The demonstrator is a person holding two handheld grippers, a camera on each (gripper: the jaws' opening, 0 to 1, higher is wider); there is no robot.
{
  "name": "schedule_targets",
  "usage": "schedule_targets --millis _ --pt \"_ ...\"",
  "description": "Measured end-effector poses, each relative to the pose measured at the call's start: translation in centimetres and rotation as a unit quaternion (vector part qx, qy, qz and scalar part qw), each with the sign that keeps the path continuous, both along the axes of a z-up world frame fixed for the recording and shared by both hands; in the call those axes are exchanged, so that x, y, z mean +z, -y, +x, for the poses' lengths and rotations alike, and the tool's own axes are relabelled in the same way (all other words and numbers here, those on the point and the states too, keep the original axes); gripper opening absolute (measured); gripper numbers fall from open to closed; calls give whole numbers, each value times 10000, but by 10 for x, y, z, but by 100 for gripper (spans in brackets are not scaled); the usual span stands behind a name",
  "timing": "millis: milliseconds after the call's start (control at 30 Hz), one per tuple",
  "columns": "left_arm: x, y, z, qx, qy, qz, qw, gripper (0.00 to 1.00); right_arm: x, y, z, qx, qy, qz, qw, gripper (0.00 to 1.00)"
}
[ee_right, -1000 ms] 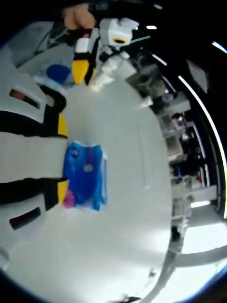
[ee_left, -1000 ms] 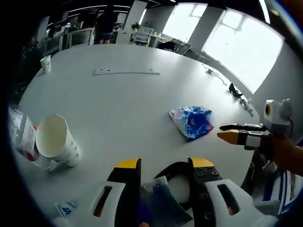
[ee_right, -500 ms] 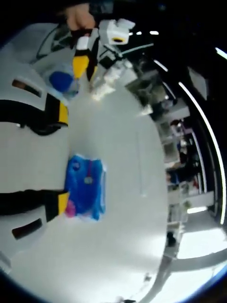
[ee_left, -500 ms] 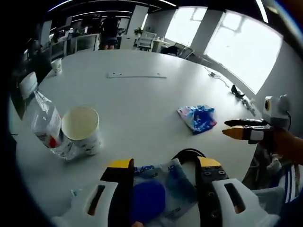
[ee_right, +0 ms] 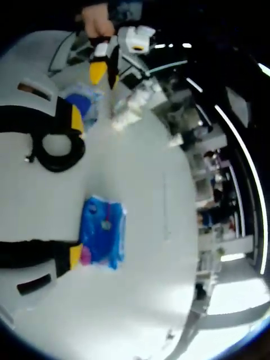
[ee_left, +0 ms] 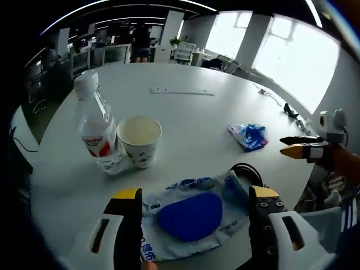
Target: Arrange the tabletop items into an orderly group along one side of the table until the central work area is clear of visible clutter.
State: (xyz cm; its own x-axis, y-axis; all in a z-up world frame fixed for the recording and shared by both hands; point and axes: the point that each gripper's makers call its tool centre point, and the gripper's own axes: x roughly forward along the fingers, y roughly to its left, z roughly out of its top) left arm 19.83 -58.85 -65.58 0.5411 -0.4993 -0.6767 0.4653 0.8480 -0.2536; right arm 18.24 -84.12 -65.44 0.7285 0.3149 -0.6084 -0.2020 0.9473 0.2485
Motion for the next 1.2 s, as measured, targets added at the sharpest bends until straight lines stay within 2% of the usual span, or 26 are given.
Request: schedule_targets --millis 333,600,767,1200 --pt "1 -36 -14 174 55 54 9998 90 2 4 -14 114 -27 -39 9999 76" --pt "6 -66 -25 306 54 123 9994 91 0 14 -26 149 -118 -152 9997 75" --pt "11 -80 -23 374 103 148 9991 90 4 17 -29 152 -93 -191 9997 75" --pt "11 -85 -20 360 50 47 9993 88 8 21 -32 70 -93 -167 9998 73"
